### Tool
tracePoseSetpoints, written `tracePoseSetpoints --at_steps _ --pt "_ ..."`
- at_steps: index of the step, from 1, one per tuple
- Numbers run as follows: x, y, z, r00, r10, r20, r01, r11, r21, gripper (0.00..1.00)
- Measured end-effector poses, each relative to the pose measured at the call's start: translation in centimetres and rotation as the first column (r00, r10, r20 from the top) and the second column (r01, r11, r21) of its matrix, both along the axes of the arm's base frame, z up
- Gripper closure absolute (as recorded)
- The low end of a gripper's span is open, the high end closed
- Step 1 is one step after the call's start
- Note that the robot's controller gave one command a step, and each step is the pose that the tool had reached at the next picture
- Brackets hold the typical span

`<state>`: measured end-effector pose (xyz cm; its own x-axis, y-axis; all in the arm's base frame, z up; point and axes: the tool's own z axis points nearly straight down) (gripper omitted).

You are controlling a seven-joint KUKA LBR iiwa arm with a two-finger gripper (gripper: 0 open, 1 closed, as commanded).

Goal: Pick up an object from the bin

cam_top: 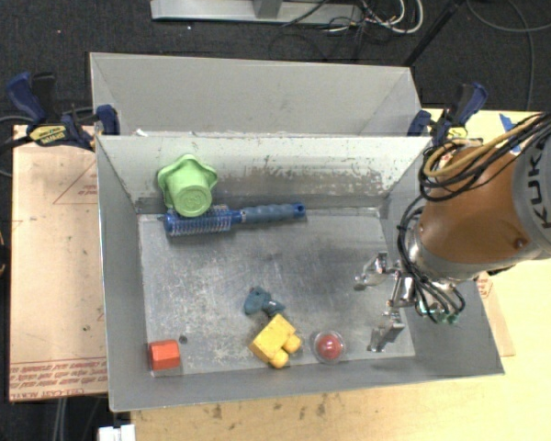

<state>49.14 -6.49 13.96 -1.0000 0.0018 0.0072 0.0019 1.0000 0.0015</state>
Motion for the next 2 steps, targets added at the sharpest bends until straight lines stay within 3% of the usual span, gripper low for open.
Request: tracePoseSetpoints --at_steps 1,2 --pt "2.1 5.8 -6.5 0.978 0.209 0.011 -0.209 0.978 -0.004 0.0" --pt "5.0 6.3 -6.5 0.98 -0.201 0.004 0.201 0.98 0.0 0.0"
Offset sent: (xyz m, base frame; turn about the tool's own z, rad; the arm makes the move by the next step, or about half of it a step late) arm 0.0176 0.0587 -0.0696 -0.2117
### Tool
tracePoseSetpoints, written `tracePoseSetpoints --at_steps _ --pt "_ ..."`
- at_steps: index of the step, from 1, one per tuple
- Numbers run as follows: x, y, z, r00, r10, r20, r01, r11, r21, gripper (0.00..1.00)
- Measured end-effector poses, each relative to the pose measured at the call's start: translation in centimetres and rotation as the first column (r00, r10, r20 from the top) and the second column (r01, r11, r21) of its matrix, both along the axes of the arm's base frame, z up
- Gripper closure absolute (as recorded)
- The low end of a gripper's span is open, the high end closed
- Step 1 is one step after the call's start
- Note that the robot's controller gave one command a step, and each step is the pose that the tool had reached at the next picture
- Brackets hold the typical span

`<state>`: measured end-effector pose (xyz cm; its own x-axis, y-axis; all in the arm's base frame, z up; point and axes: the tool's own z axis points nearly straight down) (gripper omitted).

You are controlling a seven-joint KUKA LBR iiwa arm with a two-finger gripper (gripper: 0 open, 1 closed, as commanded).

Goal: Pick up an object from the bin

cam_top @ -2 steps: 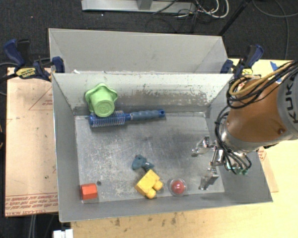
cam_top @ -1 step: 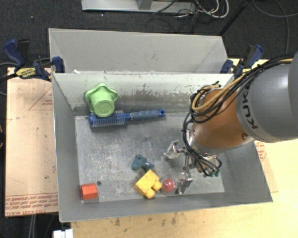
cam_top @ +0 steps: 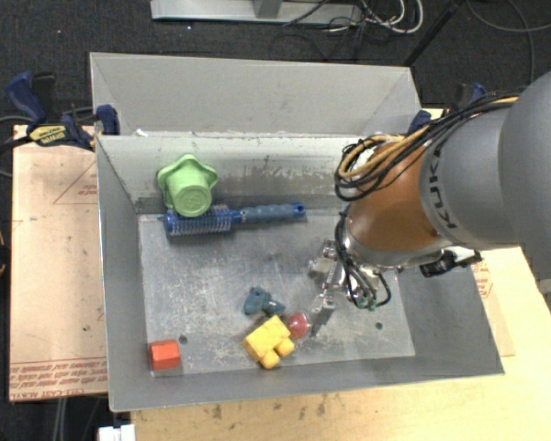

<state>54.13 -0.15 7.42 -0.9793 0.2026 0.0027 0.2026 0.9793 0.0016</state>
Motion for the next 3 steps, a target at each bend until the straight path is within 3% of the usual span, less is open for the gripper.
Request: tracePoseSetpoints --at_steps 1,2,3 --pt "-1.2 -5.7 3.4 0.964 0.266 0.006 -0.265 0.964 -0.005 0.0" --pt "-0.9 4.7 0.3 0.916 0.401 0.009 -0.4 0.916 -0.005 0.0" --pt "-0.7 4.6 0.6 0.918 0.397 0.016 -0.396 0.918 -0.005 1.0"
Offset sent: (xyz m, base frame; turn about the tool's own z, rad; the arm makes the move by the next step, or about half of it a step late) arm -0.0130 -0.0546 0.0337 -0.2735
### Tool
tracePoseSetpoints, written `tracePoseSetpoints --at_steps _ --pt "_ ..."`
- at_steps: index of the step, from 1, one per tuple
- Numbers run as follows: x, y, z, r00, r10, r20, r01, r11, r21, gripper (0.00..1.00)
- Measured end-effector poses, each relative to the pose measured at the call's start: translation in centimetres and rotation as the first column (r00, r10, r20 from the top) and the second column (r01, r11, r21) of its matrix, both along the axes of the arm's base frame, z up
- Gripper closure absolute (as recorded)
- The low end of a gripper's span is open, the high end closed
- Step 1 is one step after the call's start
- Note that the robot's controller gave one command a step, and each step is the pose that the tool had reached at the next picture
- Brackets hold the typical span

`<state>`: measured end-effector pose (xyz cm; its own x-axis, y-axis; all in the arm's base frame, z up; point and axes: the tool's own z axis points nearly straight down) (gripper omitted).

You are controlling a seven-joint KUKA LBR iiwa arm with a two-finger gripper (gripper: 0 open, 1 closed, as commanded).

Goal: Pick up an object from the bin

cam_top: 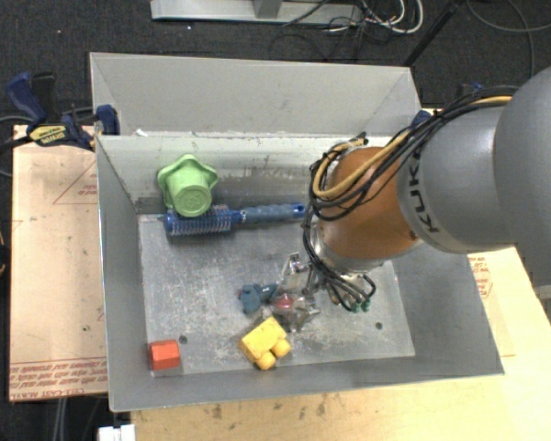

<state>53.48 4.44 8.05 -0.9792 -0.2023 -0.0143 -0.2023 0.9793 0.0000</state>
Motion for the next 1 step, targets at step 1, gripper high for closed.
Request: tracePoseSetpoints --at_steps 1 --pt "-0.27 2.69 17.07 1.0 -0.013 -0.002 0.013 1.0 0.0 1.0"
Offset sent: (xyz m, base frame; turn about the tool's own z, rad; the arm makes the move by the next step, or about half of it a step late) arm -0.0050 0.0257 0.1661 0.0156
